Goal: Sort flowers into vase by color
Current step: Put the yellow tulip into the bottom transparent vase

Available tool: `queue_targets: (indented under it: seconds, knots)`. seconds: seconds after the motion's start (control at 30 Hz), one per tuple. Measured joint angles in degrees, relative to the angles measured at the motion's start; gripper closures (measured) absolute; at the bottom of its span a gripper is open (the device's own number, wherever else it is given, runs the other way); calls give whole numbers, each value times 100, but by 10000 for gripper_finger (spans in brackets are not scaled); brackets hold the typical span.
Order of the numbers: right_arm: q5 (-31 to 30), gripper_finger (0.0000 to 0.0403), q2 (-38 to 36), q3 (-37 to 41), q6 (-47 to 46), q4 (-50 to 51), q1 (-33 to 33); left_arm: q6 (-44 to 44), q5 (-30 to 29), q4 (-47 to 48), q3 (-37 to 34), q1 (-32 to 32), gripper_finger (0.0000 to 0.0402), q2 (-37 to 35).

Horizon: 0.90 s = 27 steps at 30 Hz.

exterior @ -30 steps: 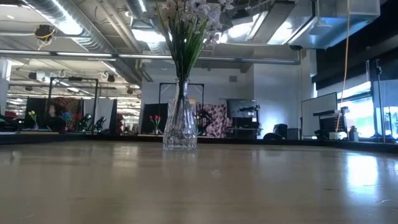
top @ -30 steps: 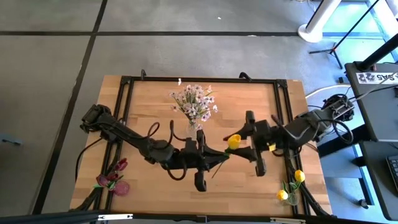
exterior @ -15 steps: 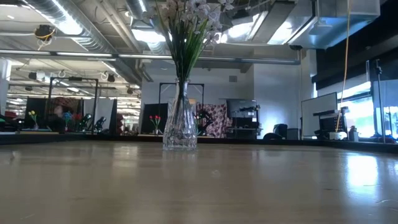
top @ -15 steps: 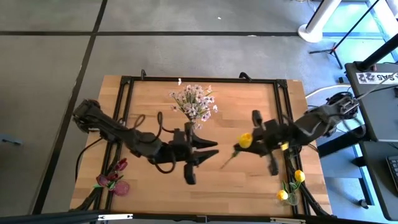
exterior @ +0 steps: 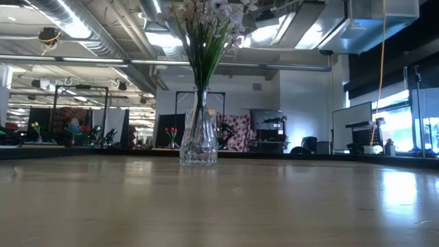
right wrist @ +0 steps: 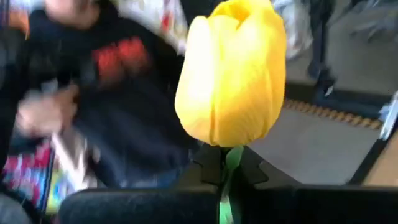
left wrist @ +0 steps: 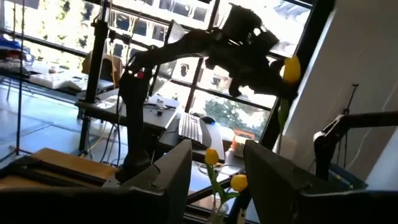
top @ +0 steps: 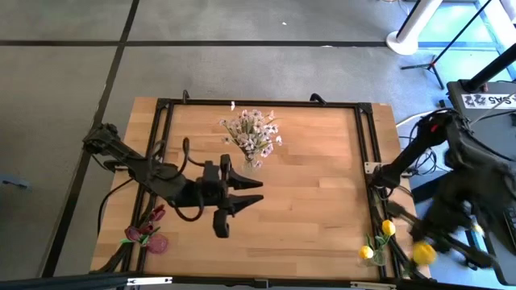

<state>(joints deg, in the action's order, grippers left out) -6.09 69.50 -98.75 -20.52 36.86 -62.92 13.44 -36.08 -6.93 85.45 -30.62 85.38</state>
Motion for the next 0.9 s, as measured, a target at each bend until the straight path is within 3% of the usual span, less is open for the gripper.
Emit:
queue_targets:
  seconds: [0.17,0.27,0.33,0.57,0.9]
  knots:
    - [-1317,400,206,8,-359,1307,-1103,458,67,25,0,-17,259,2]
    - [-2311,400,224,8,-670,1838,-1527,534,157,31,0,-105,259,4]
    - [-2653,400,224,8,-781,2017,-1738,542,164,29,0,-171,259,4]
    - [-3008,400,208,180,-1132,2273,-2166,600,170,28,0,-316,259,4]
    - [-3099,397,101,1288,-1295,1595,-2179,724,166,29,-2,-288,259,7]
